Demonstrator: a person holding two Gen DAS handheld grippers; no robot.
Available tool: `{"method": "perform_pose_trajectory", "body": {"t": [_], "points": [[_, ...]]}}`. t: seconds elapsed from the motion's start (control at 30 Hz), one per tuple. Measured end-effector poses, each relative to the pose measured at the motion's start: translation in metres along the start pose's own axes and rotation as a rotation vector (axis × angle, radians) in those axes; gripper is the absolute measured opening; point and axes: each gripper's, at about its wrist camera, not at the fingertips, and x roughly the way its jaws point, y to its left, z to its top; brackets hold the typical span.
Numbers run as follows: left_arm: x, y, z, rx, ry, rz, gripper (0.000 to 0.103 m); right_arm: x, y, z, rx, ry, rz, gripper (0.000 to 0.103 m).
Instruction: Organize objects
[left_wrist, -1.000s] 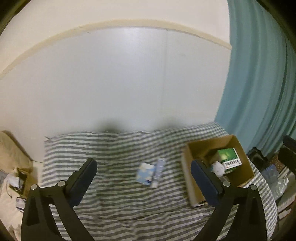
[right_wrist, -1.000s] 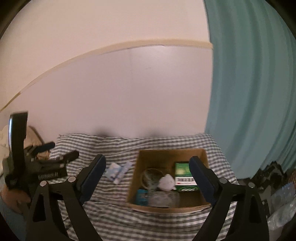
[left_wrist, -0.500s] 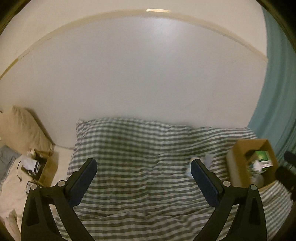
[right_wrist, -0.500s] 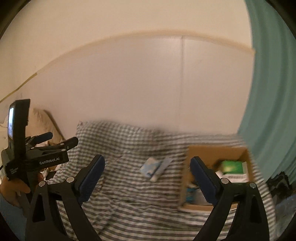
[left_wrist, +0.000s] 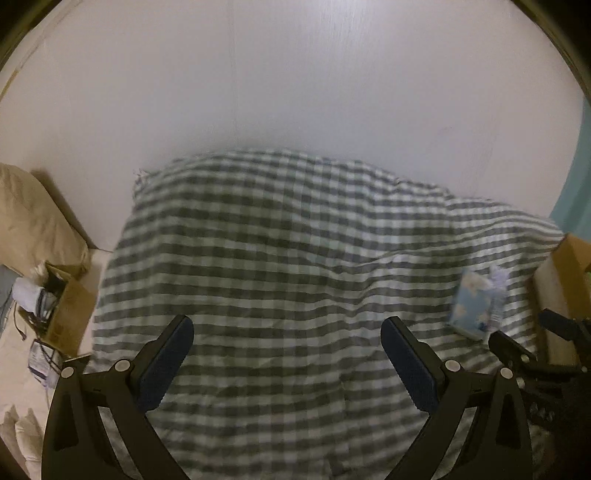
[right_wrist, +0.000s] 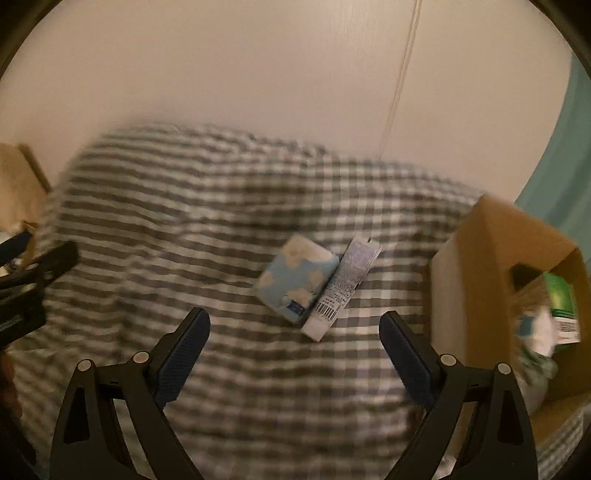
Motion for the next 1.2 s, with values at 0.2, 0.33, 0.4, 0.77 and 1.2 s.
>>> {"method": "perform_pose_trajectory", "body": {"t": [0.2,0.33,0.4,0.77,1.2], "points": [[0.031,-0.009,-0.012,0.029,0.033,0.002,0.103,0.058,-0.026,0.009,0.106,0.108,0.002,0.083],[0.030,-0.016,-0.018,0.069,0.027,0.018,0.103,0.078,-0.036,0.014,0.178,0.134,0.099,0.081],[0.025,-0.015,-0.020,0.069,0.023,0.031,0.103,0.078,-0.030,0.017,0.151,0.121,0.126,0.061],[-0.022,0.020,-0.037,-0.033,0.018,0.049,0.103,-0.006,0.034,-0.017,-0.104,0.021,0.276,0.035],[-0.037,0.025,-0.054,-0.016,0.065,0.101,0.103,-0.019,0.055,-0.064,-0.170,0.162,0.363,0.063]]}}
